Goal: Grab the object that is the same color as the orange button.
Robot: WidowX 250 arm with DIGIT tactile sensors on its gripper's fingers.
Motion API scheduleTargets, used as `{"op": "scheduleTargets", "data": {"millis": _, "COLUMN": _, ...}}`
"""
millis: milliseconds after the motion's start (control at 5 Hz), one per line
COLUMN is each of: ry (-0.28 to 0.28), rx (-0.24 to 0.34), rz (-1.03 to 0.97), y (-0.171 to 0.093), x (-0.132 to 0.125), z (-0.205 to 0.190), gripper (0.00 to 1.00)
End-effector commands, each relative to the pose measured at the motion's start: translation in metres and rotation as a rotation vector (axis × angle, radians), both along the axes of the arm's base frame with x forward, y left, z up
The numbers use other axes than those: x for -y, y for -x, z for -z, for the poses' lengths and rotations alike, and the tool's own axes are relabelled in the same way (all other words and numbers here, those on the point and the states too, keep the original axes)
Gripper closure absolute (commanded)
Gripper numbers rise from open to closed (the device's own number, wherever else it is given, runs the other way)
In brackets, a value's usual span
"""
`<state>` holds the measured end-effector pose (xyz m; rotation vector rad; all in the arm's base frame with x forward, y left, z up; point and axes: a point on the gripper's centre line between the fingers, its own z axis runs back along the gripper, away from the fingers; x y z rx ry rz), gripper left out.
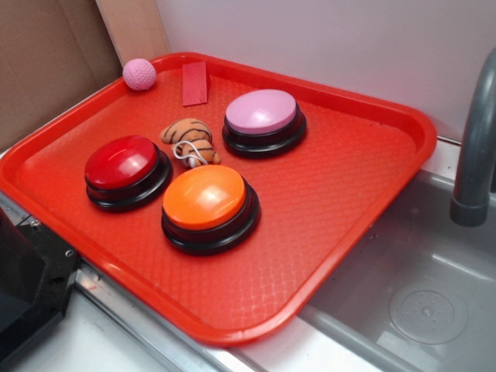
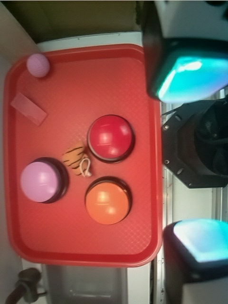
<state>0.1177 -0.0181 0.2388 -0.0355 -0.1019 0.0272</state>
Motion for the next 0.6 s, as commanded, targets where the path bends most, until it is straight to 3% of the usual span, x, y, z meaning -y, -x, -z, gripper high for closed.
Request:
{"op": "scheduleTargets", "data": {"millis": 0, "ry": 0.003, "rx": 0.045, "rz": -0.007, "y": -0.058, "x": -0.001, "z": 0.045, "gripper": 0.0}}
{"op": "scheduleTargets", "data": {"millis": 400, "ry": -0.003, "rx": 0.034, "rz": -0.017, "y": -0.102, "x": -0.015, "z": 0.121, "gripper": 0.0}}
